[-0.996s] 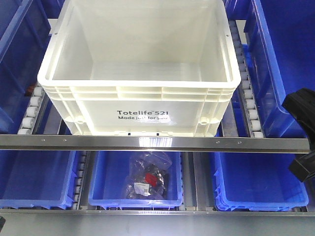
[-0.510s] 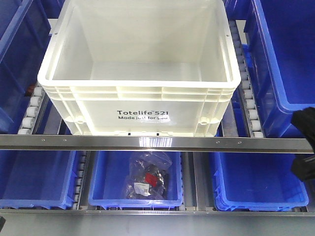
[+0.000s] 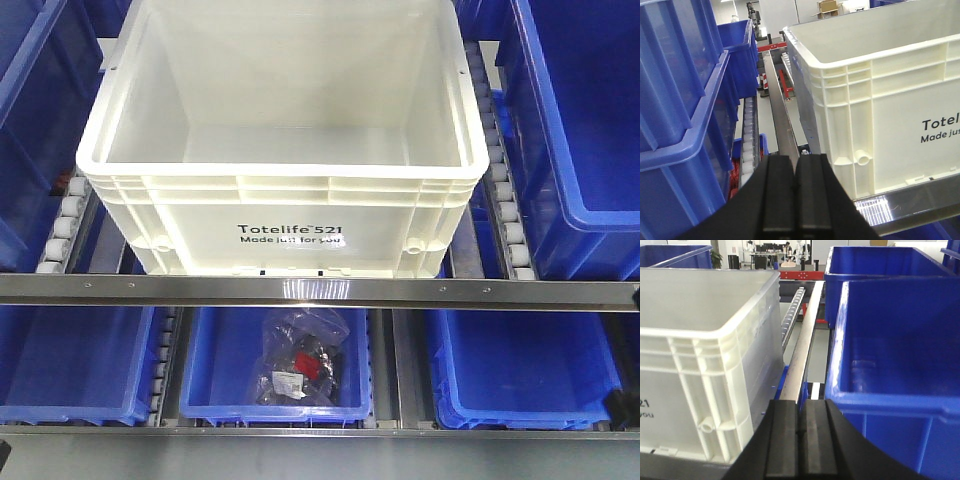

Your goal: Place moving items into box and shelve

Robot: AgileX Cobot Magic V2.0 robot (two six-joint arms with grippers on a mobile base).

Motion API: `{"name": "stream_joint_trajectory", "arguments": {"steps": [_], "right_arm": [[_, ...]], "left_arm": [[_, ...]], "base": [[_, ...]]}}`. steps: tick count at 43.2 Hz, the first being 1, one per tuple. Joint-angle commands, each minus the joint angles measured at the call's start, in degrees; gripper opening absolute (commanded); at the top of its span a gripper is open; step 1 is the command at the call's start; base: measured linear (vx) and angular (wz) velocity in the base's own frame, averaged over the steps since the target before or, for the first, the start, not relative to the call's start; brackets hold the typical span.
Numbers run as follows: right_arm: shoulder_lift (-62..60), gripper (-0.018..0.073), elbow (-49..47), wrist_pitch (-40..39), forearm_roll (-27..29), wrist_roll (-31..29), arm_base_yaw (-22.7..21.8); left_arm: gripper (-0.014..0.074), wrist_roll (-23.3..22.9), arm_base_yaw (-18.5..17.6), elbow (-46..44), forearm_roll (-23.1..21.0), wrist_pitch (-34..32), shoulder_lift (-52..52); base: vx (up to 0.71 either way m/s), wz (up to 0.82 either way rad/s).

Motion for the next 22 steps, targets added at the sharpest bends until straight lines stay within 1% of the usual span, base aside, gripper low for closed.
{"name": "stream_joint_trajectory", "arguments": {"steps": [1,4,6,7,22], "right_arm": [[-5.5,-0.0008,2.4,-5.3,-0.4,1.1,0.1],[-9.6,-0.0008,4.7,-5.3,-0.4,1.7,0.1],[-12.0,-0.0008,4.5,-1.4,-0.4,2.5,0.1],[-12.3,-0.0008,4.5,-0.9,-0.5,2.5,0.0],[-11.1,-0.0008,4.5,-0.3,-0.6,2.5,0.0]], "left_arm": [[-0.0006,0.0,-0.3,0.3,-0.1,-4.5,-1.1],[-0.0006,0.0,-0.3,0.3,-0.1,-4.5,-1.1],[-0.0006,0.0,-0.3,0.3,-0.1,-4.5,-1.1],[-0.0007,0.0,-0.3,0.3,-0.1,-4.5,-1.1],[-0.0007,-0.1,-0.3,0.3,-0.1,-4.5,-1.1]], "base": [[0.00,0.00],[0.00,0.00],[0.00,0.00],[0.00,0.00],[0.00,0.00]]}}
